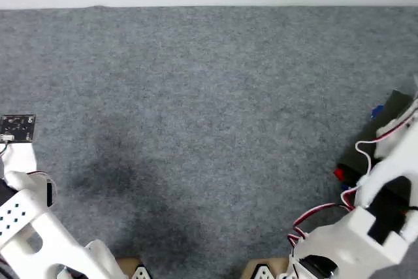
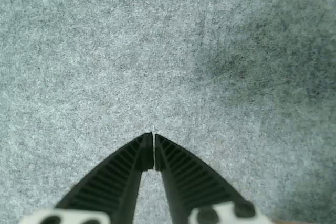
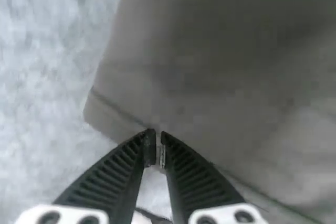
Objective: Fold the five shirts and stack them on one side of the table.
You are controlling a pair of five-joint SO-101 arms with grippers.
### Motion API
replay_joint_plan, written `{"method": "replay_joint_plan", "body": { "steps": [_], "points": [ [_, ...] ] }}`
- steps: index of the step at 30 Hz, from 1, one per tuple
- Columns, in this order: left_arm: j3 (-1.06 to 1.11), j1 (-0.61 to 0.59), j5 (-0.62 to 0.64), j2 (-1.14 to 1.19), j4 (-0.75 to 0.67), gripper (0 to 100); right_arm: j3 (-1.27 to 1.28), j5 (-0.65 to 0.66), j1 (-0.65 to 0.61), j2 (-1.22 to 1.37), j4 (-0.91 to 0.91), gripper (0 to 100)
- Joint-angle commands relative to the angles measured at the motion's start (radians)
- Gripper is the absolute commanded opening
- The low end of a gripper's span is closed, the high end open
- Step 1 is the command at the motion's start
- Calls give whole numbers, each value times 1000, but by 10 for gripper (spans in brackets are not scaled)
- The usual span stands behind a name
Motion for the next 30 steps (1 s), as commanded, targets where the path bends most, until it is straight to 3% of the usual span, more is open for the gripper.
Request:
{"method": "replay_joint_plan", "body": {
  "steps": [1, 10, 15, 21, 26, 30],
  "points": [
    [-2, 8, -8, -12, -17, 19, 54, -9, 15, 39, -127, 9],
    [-2, 8, -8, -17, -11, 19, -245, 87, 68, -35, -68, 9],
    [-2, 8, -8, -18, -9, 19, -319, 175, 189, -5, -268, 9],
    [-2, 8, -6, -15, -9, 19, -319, 262, 298, 202, -499, 9],
    [-2, 8, -6, -12, -9, 19, -339, 296, 326, 344, -562, 9],
    [-2, 8, -6, -15, -9, 19, -433, 293, 303, 291, -469, 9]
  ]
}}
